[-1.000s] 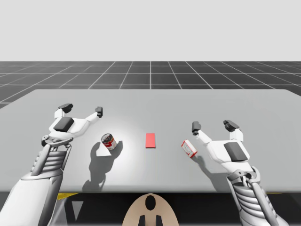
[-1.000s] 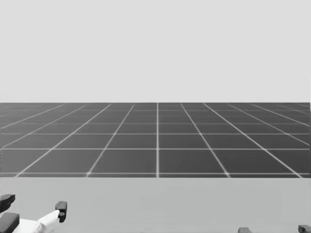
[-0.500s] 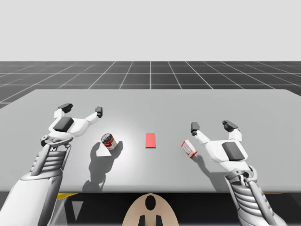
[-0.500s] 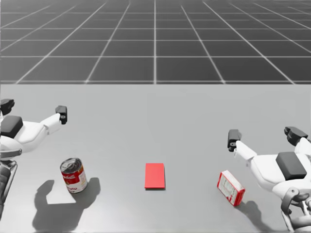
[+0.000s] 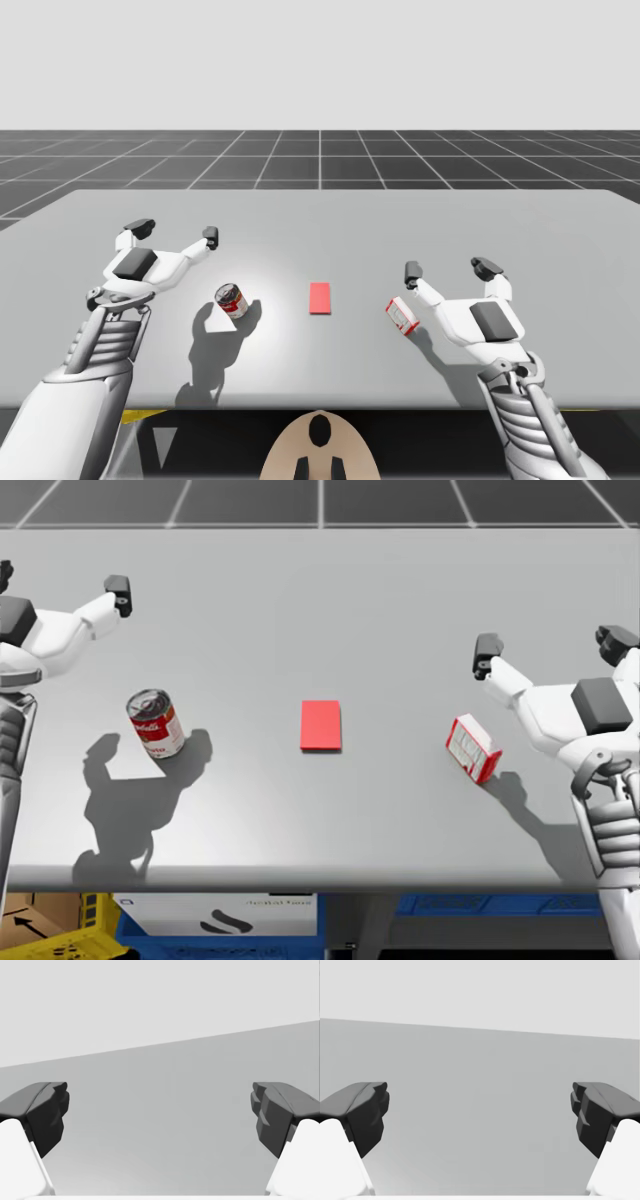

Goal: Look at the card. If it is red, pick the object on the left. If it is green, pick the object on the right.

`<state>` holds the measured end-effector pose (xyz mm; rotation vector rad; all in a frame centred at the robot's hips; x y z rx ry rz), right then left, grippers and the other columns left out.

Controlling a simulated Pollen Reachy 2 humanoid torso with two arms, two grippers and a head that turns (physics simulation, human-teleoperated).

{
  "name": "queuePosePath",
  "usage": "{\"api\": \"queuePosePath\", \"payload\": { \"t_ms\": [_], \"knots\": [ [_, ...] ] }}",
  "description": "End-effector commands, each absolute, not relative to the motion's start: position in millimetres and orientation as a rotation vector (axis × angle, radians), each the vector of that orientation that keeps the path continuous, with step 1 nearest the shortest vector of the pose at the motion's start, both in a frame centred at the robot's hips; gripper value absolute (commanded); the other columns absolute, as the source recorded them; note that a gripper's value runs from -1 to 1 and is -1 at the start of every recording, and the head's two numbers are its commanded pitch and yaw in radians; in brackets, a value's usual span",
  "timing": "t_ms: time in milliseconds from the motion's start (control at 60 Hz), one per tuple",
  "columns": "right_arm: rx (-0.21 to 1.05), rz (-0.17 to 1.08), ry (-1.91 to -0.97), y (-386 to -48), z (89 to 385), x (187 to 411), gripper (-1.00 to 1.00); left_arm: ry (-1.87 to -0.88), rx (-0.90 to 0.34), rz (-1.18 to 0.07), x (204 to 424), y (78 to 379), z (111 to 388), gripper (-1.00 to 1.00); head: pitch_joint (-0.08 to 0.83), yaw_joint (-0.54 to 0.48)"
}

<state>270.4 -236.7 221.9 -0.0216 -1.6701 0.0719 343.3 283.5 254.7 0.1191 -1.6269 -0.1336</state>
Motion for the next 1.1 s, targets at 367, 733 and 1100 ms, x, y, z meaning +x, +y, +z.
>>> {"api": "queuePosePath", "payload": {
  "t_ms": [367,733,1100],
  "knots": [
    [-0.012,0.073,-1.668,-235.3,222.5,269.4,-1.0,-1.627,0.118,-0.132,342.2,282.0,255.2,-1.0,0.682,0.1],
    [-0.007,0.077,-1.666,-233.8,221.5,269.3,-1.0,-1.628,0.115,-0.131,342.3,282.0,254.9,-1.0,0.671,0.33],
    [-0.009,0.072,-1.667,-235.9,221.4,269.8,-1.0,-1.602,-0.042,-0.198,312.6,266.6,279.5,-1.0,0.664,0.34]
  ]
}}
